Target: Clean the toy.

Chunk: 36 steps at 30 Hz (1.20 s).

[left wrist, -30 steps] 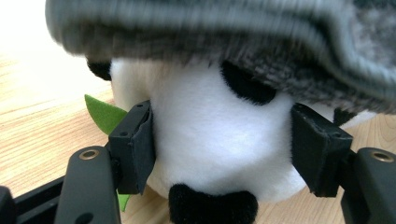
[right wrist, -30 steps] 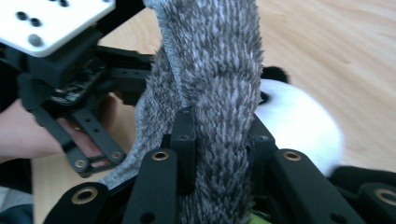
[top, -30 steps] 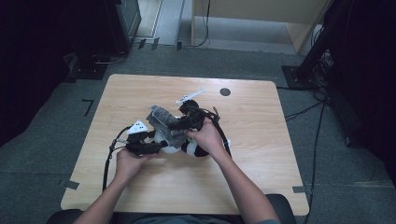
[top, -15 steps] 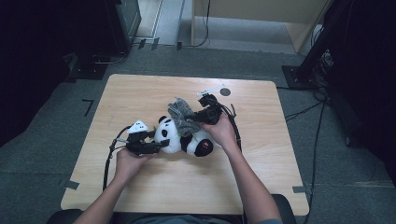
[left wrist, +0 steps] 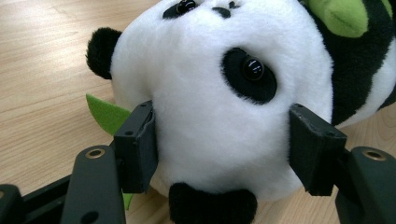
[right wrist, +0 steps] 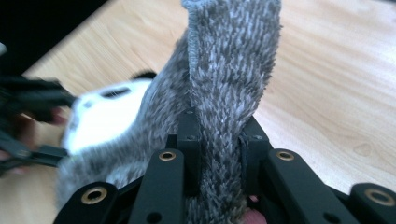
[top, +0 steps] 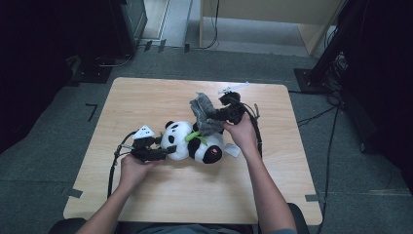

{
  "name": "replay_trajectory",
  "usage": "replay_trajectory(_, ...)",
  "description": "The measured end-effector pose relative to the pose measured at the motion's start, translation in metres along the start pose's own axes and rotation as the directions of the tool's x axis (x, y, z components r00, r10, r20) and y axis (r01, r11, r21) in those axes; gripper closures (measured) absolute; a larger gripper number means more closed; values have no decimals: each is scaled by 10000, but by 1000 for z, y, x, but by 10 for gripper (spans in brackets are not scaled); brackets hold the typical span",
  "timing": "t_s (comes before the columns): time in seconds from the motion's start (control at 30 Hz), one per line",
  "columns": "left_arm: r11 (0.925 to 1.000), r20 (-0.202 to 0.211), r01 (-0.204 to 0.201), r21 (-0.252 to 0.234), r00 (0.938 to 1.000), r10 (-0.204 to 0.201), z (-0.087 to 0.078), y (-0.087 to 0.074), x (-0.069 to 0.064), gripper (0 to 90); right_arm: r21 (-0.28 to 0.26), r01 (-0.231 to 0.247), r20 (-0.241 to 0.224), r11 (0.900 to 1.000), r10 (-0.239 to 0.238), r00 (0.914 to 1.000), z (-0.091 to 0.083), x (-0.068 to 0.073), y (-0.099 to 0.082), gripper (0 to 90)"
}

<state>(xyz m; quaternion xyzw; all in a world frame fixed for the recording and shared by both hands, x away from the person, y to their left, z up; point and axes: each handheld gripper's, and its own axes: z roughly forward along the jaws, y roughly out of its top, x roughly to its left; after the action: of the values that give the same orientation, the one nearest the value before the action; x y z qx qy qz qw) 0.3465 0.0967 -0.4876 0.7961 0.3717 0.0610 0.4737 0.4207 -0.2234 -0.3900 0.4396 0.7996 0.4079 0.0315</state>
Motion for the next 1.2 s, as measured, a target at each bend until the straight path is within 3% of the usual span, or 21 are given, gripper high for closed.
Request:
replay_trajectory(0.13, 10000, -16, -6, 33, 10000, 6, 0, 1, 0, 338, -637, 146, -215, 9979, -160, 9996, -22, 2, -1, 763)
replay_trajectory(0.33, 10000, -42, 52, 53, 10000, -52, 0, 2, -1, 338, -1092, 463, -742, 9929, -546, 9958, -41, 19, -12, 761)
replay_trajectory(0.53, 9995, -147, -181, 266, 9997, 185, -1, 3, -3, 339, -323, 586, -895, 9978, -613, 9941, -31, 27, -32, 760)
replay_trajectory(0.67, 9996, -100, -84, 257, 9999, 87, -1, 1, -3, 340, 34, -12, -824, 10000, 14, 9966, -17, 20, -46, 753)
replay_trajectory(0.73, 9996, -71, -126, 258, 9999, 127, -1, 1, -2, 342, -56, -251, -944, 9997, 244, 9952, -15, 15, -53, 743)
replay_trajectory(0.83, 9997, -21, -108, 241, 9999, 109, 0, 0, -2, 343, -35, -17, -766, 10000, 15, 9971, -12, 10, -63, 734)
replay_trajectory(0.93, 9997, -13, -119, 215, 9999, 119, 0, 0, -2, 344, -105, -474, -1074, 9988, 460, 9932, -14, 2, -72, 734)
replay_trajectory(1.2, 9998, 70, 19, 200, 10000, -20, 1, 1, -1, 344, 259, -1050, -986, 9941, 1071, 9893, -21, -16, -93, 730)
